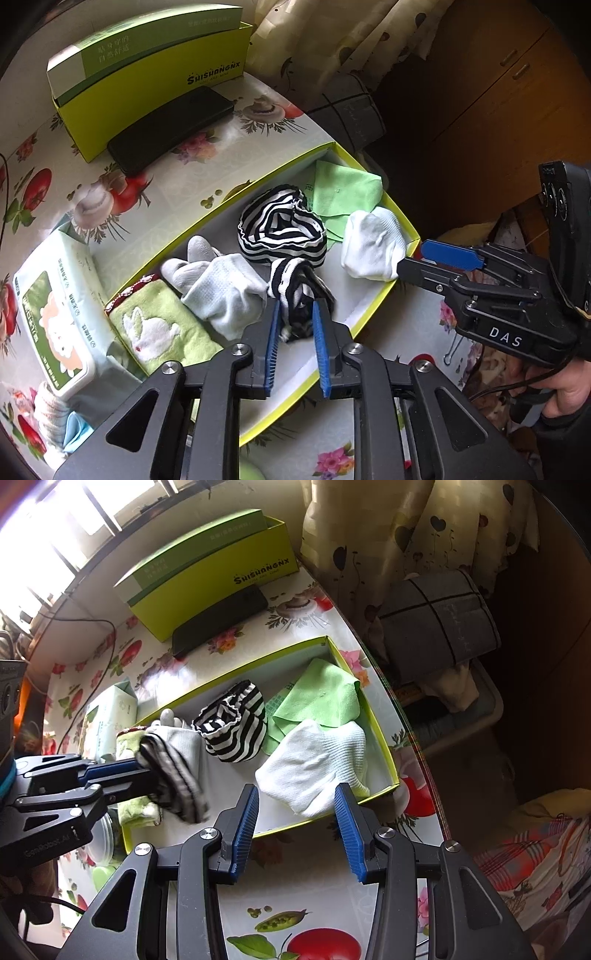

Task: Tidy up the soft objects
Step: 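Open both tools to release the glove and sock in the tray, then withdraw both open tools from the tray back over the pile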

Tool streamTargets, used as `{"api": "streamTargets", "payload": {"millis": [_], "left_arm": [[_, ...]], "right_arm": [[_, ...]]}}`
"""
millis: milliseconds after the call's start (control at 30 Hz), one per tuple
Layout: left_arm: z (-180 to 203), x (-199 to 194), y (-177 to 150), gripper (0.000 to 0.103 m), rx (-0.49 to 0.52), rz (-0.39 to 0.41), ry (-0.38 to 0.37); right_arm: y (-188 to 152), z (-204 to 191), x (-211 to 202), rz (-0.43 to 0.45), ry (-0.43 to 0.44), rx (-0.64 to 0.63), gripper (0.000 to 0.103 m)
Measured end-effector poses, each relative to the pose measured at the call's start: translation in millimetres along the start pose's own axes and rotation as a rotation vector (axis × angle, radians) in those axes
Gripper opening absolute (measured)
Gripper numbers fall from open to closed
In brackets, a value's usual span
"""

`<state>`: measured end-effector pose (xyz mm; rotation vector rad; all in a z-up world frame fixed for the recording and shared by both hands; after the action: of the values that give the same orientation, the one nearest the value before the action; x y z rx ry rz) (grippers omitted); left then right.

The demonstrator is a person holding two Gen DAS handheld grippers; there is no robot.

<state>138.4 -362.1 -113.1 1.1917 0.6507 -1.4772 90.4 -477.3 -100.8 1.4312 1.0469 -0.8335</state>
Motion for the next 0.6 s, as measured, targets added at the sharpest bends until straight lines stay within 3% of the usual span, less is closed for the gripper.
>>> {"api": "streamTargets", "payload": {"millis": [100,600], "left_arm": [[-0.8,-2.2,-0.3,0.031,-0.022,0.001,-0.021],[-32.4,-32.0,-12.6,0.031,-0.149,0.034,-0.018]], "right_arm": [[1.6,-1.5,0.2,0.002,0.002,-0.002,0.042],[13.9,-34.0,-4.1,0.013,0.034,-0.061,0.042]]}}
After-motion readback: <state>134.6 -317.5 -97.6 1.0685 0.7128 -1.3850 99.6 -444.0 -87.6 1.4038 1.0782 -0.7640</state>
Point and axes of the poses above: each gripper's, at about its wrist camera, not at the fingertips, and x roughly the way its jaws point, z to its right, y to its top, the point moved 9 cm from there along x, roughly the way its jaws point, and after that the axes turned 15 degrees about -x, right-handed, at the moved point
